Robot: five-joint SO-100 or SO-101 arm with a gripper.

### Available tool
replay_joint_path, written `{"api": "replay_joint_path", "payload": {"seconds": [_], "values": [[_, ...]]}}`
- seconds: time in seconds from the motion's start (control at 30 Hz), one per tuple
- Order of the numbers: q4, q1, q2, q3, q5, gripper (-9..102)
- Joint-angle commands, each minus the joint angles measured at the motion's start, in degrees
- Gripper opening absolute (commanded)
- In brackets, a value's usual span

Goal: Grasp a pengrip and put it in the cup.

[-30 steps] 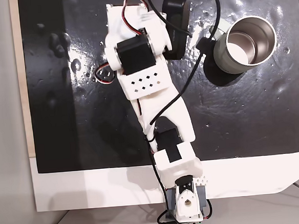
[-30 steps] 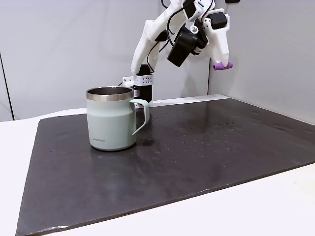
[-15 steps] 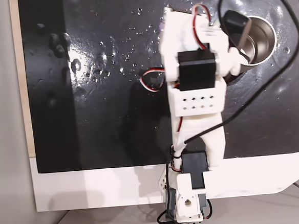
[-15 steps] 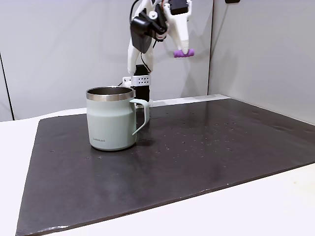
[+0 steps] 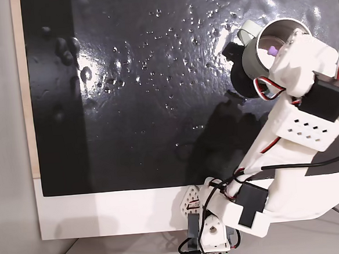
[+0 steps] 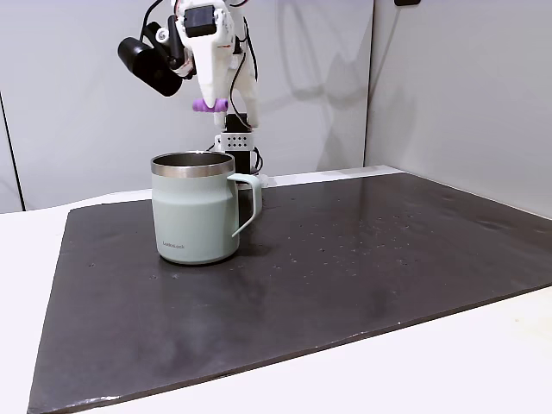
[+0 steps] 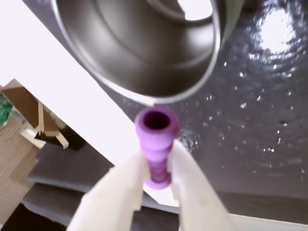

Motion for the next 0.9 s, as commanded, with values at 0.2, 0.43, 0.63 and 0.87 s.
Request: {"api": "replay_joint_path", "payload": {"seconds": [0.2,0.43,0.63,0.87], "values": [[0.4,4.2,-5.8,-10.8,-2.5,0],[0.4,4.1,-5.0,-10.5,-3.1,32],[0.4,3.8,-4.9,-10.4,-3.1,30],[0.4,2.3,-2.8,-7.0,-2.8,29]]}}
